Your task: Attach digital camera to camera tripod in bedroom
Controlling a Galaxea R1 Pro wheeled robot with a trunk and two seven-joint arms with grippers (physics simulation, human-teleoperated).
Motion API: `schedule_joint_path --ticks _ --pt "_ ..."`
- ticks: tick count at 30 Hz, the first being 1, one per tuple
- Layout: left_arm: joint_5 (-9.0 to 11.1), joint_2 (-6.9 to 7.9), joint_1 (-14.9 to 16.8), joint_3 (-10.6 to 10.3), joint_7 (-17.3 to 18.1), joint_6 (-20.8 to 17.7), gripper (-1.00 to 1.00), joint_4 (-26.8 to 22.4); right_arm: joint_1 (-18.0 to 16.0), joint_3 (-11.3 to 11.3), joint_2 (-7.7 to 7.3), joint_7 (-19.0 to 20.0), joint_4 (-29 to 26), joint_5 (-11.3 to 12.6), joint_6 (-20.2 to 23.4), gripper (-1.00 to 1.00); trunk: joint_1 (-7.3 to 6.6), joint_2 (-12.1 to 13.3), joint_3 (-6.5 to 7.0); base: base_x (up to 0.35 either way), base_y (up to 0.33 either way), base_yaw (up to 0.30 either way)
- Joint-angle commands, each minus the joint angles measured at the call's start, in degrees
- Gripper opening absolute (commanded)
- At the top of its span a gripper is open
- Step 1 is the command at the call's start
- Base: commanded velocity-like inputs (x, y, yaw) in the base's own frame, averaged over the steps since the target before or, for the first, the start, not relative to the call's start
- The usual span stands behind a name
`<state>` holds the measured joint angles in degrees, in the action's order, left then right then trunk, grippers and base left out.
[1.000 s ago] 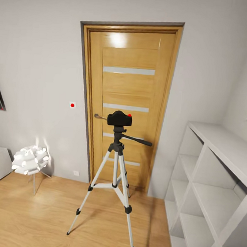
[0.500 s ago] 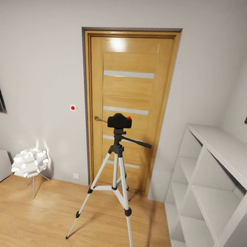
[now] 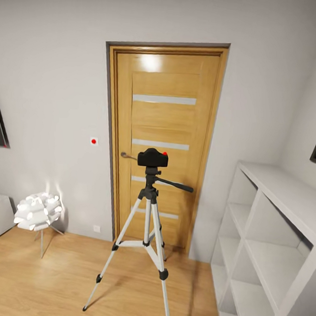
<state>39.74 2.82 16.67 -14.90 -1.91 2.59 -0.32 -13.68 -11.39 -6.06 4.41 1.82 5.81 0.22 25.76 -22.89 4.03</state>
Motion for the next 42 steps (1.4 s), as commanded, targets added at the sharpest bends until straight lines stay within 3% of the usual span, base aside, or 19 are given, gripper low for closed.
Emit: schedule_joint_path --ticks 1,18,27,42 --pt "0.34 0.00 -0.01 -0.48 -0.20 0.08 1.00 -0.03 0.13 -0.48 -0.01 0.25 0.11 0.60 0.03 1.00 0.02 -0.03 0.07 0.000 0.000 0.000" --pt "0.56 -0.27 -0.12 -0.33 -0.11 -0.38 1.00 0.18 3.04 -0.46 0.34 0.25 0.11 0.69 -2.82 1.00 0.02 -0.03 1.63 0.000 0.000 0.000" --pt "0.15 -0.55 -5.59 -0.60 0.44 -0.27 1.00 0.24 3.12 -0.47 0.42 0.25 0.11 0.69 -3.14 1.00 0.02 -0.03 2.46 0.000 0.000 0.000" --pt "-0.08 -0.70 -6.29 -0.66 0.50 0.13 1.00 0.24 3.13 -0.46 0.43 0.27 0.11 0.69 -3.47 1.00 0.02 -0.03 3.84 0.000 0.000 0.000"
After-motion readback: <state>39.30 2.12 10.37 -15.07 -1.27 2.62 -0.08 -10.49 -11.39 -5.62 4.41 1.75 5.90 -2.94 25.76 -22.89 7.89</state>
